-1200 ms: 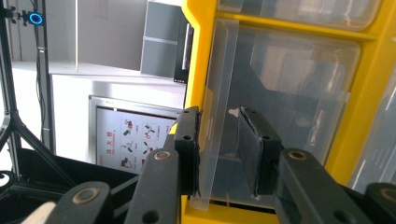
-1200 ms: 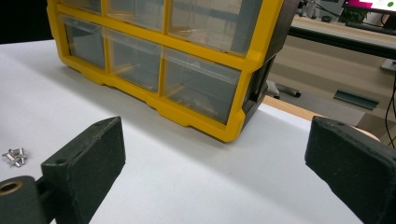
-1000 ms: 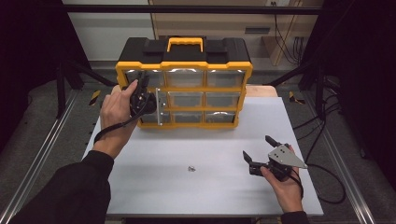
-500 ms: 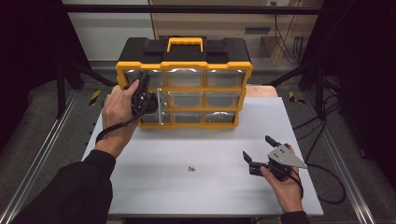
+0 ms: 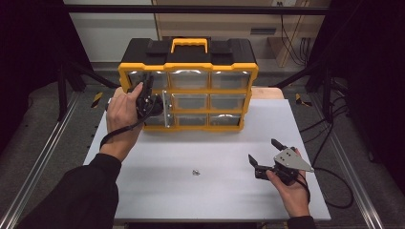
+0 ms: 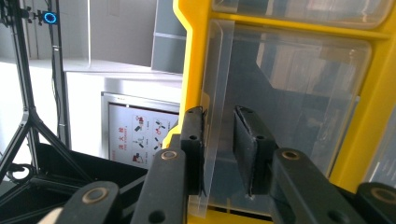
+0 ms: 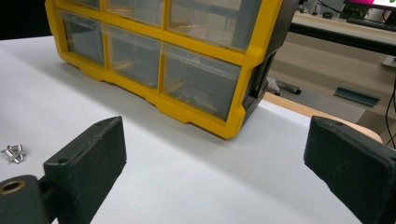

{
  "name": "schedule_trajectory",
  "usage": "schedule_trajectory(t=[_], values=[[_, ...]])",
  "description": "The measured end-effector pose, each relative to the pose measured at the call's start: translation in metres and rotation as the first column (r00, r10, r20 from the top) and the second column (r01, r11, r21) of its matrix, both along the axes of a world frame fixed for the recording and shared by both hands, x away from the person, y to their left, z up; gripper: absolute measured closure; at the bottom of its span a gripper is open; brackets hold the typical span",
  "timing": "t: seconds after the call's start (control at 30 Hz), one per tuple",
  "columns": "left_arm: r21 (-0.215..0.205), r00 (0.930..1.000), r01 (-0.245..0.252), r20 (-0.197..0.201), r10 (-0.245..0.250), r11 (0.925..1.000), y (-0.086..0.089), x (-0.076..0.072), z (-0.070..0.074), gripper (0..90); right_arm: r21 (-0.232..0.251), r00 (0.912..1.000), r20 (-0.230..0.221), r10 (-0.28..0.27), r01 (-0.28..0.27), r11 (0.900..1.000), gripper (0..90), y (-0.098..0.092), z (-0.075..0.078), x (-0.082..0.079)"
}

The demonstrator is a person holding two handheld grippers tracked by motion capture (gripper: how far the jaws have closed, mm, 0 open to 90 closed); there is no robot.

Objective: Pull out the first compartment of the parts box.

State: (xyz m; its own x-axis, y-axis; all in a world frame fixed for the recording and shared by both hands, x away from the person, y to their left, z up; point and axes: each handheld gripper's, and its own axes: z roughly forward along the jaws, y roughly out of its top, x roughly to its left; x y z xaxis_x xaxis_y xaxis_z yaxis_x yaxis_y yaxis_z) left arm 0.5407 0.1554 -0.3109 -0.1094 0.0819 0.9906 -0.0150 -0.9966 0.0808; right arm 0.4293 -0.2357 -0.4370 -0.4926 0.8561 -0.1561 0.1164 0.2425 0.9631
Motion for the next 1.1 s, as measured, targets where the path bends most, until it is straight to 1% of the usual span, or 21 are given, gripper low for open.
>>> schedule_trajectory(t=[0.03,0.23,0.33,0.37,0.53,0.57,0.67,0.7,0.8,0.83,0.93,1.03,1.1], values=[[-0.008,1.0,0.006,0.004,-0.006,0.9999,0.0001,0.0003,-0.0004,74.0,0.0,1.0,0.0,0.0,0.0,1.0,5.8,0.0,0.0,0.0],[-0.016,0.9999,0.0,0.016,0.0,0.9999,-0.0006,0.0003,-0.0008,76.6,0.0,1.0,0.0,0.0,0.0,1.0,5.9,0.0001,-0.0002,0.0003],[-0.018,0.9998,-0.011,0.013,0.011,0.9998,-0.0014,-0.0003,0.0004,78.2,-0.003,1.0,0.0,0.0,0.0,1.0,6.0,0.0001,-0.0003,0.0004],[-0.026,0.9999,-0.008,0.014,0.008,0.9996,-0.0017,0.0,0.0003,78.2,-0.003,1.0,0.0,0.0,0.0,1.0,6.0,0.0001,-0.0003,0.0004],[-0.029,0.9998,-0.013,0.015,0.013,0.9995,-0.0025,-0.0001,0.0008,79.8,-0.004,1.0,-0.002,-0.001,0.001,1.0,6.1,0.0002,-0.0005,0.0005],[-0.035,0.9998,-0.014,0.014,0.015,0.9993,-0.003,-0.0001,0.0009,79.8,-0.004,1.0,-0.002,-0.001,0.001,1.0,6.1,0.0002,-0.0005,0.0005],[-0.033,0.9997,-0.022,0.01,0.022,0.9992,-0.0032,-0.0007,0.0016,80.0,-0.005,1.0,-0.003,-0.001,0.001,1.0,6.1,0.0002,-0.0005,0.0005],[-0.038,0.9998,-0.017,0.011,0.018,0.9991,-0.0032,-0.0003,0.0013,80.0,-0.006,1.0,-0.004,-0.001,0.001,1.0,6.2,0.0002,-0.0005,0.0005],[-0.034,0.9997,-0.022,0.008,0.023,0.9992,-0.0032,-0.0007,0.0017,80.3,-0.005,1.0,-0.004,-0.001,0.001,1.0,6.2,0.0001,-0.0006,0.0005],[-0.041,0.9998,-0.016,0.009,0.017,0.999,-0.003,-0.0003,0.0016,80.4,-0.005,1.0,-0.004,-0.001,0.001,1.0,6.2,0.0002,-0.0006,0.0005],[-0.043,0.9998,-0.016,0.008,0.016,0.9989,-0.0031,-0.0002,0.0016,80.9,-0.006,1.0,-0.005,-0.001,0.001,1.0,6.2,0.0002,-0.0006,0.0006],[-0.034,0.9997,-0.024,0.005,0.024,0.9991,-0.0034,-0.0007,0.0021,81.3,-0.006,1.0,-0.005,-0.001,0.001,1.0,6.3,0.0002,-0.0006,0.0005],[-0.043,0.9999,-0.015,0.006,0.015,0.999,-0.003,-0.0003,0.0019,81.3,-0.006,1.0,-0.005,-0.002,0.002,1.0,6.3,0.0001,-0.0006,0.0005]])
